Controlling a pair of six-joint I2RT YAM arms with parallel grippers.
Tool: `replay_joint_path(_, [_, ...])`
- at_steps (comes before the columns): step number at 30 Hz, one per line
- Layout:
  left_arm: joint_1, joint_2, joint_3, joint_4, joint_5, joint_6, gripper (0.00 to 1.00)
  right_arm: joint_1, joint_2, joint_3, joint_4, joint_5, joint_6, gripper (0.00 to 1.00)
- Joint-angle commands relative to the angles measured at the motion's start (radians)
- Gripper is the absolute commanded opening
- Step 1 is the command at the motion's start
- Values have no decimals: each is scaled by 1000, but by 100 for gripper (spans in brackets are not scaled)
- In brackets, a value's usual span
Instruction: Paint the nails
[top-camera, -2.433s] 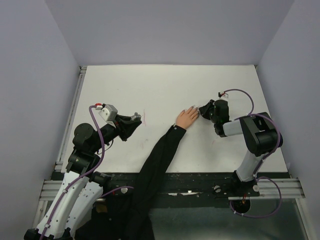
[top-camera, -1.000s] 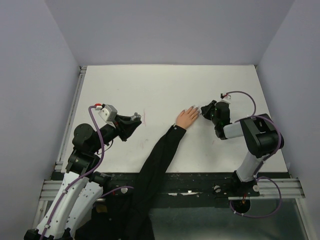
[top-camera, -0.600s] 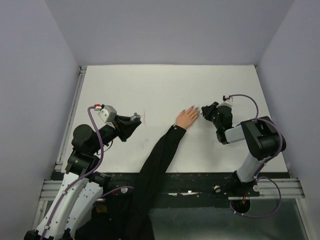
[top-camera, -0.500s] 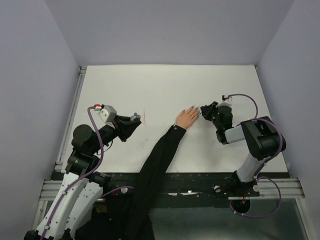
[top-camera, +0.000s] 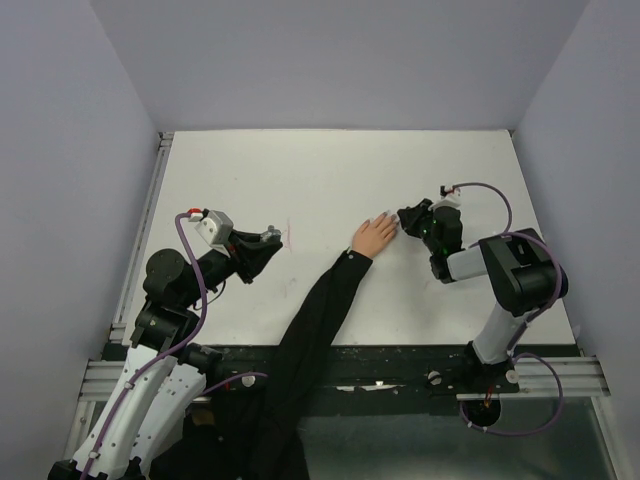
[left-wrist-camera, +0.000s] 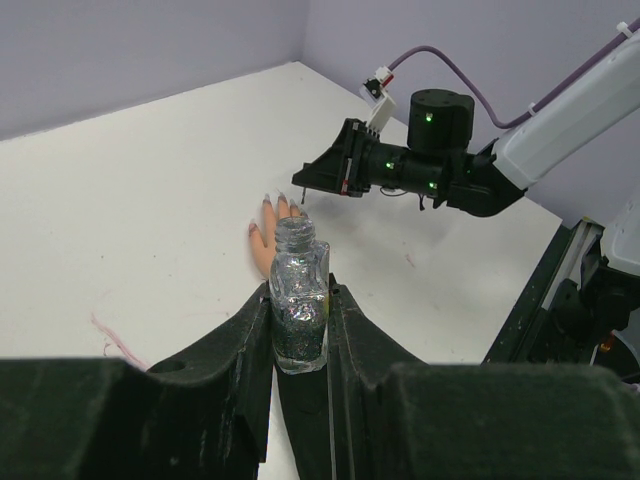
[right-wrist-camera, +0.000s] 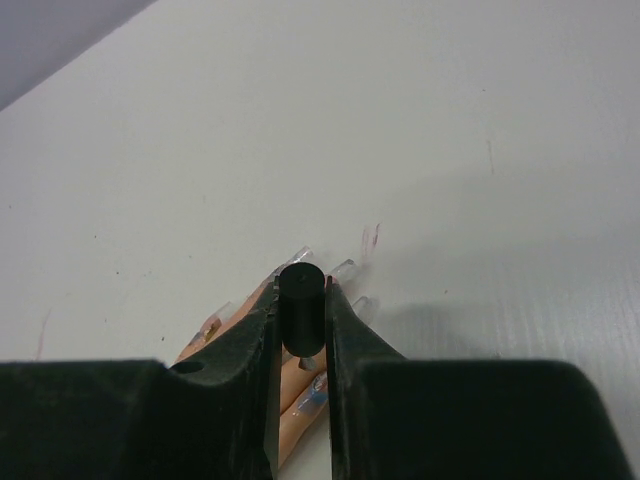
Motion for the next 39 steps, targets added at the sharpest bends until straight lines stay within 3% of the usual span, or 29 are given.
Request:
replay_joint_path(1, [-6, -9, 30, 21, 0, 13, 0, 3, 42, 15, -17, 13, 0, 1])
replay_joint_path(39, [-6, -3, 30, 27, 5, 11, 0, 3, 54, 38, -71, 33, 8, 1])
